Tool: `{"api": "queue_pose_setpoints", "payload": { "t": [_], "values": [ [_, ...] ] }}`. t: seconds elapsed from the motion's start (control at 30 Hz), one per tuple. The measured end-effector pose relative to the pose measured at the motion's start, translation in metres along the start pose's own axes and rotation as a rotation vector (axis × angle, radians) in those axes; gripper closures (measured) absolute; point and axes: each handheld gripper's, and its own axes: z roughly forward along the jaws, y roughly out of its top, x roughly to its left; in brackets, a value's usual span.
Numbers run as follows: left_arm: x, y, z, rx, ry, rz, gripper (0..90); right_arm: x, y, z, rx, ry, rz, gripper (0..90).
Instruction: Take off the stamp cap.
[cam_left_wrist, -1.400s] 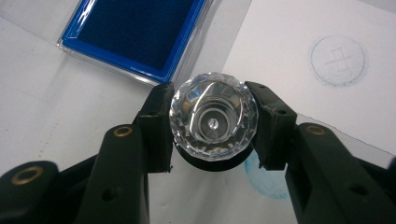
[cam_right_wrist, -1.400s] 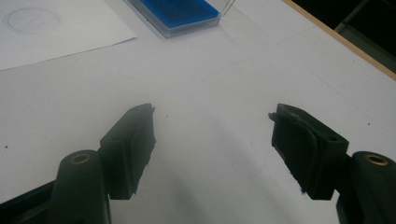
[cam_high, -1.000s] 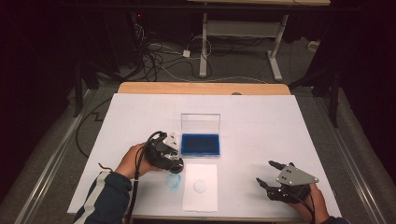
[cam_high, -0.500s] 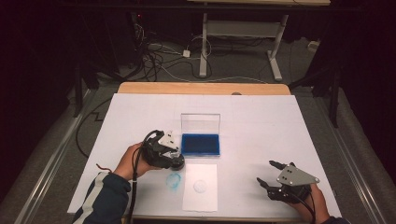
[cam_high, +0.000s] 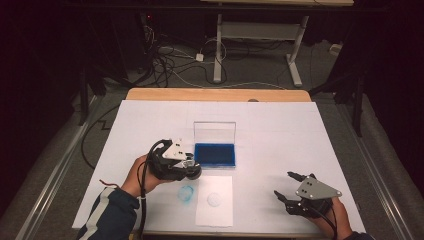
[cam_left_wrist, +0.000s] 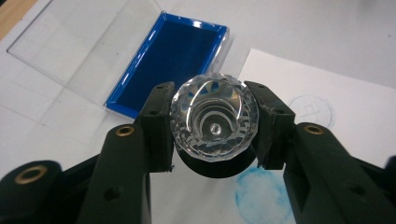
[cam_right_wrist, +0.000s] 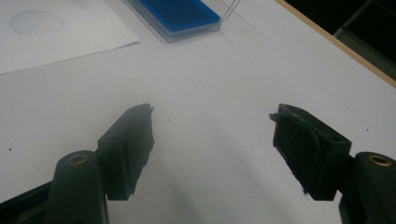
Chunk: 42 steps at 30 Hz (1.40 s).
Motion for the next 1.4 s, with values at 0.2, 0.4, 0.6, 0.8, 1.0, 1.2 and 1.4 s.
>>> {"api": "queue_pose_setpoints", "payload": {
  "t": [0.2, 0.4, 0.6, 0.8, 1.0, 1.2, 1.4],
  "values": [
    [-0.008, 0.006, -0.003, -0.056, -0.022, 0.011, 54.3, 0.002, 0.002, 0.001, -0.015, 0.010, 0.002, 27.0],
    [-0.019, 0.014, -0.002, -0.064, -0.015, 0.036, 54.3, 0.006, 0.006, 0.003, -0.046, 0.036, 0.005, 25.5],
    [-0.023, 0.017, -0.003, -0.096, -0.015, 0.037, 54.3, 0.011, 0.012, 0.009, -0.067, 0.087, 0.011, 23.0],
    [-0.030, 0.022, 0.002, -0.113, -0.012, 0.036, 54.3, 0.017, 0.023, 0.020, -0.075, 0.097, 0.001, 20.6],
    [-0.038, 0.027, 0.009, -0.131, -0.038, 0.051, 54.3, 0.025, 0.034, 0.031, -0.083, 0.116, -0.028, 21.6],
    [-0.043, 0.032, 0.014, -0.146, -0.055, 0.058, 54.3, 0.031, 0.045, 0.042, -0.097, 0.155, -0.045, 20.8],
    [-0.047, 0.036, 0.018, -0.167, -0.076, 0.056, 54.3, 0.036, 0.055, 0.051, -0.108, 0.200, -0.044, 18.6]
  ]
}}
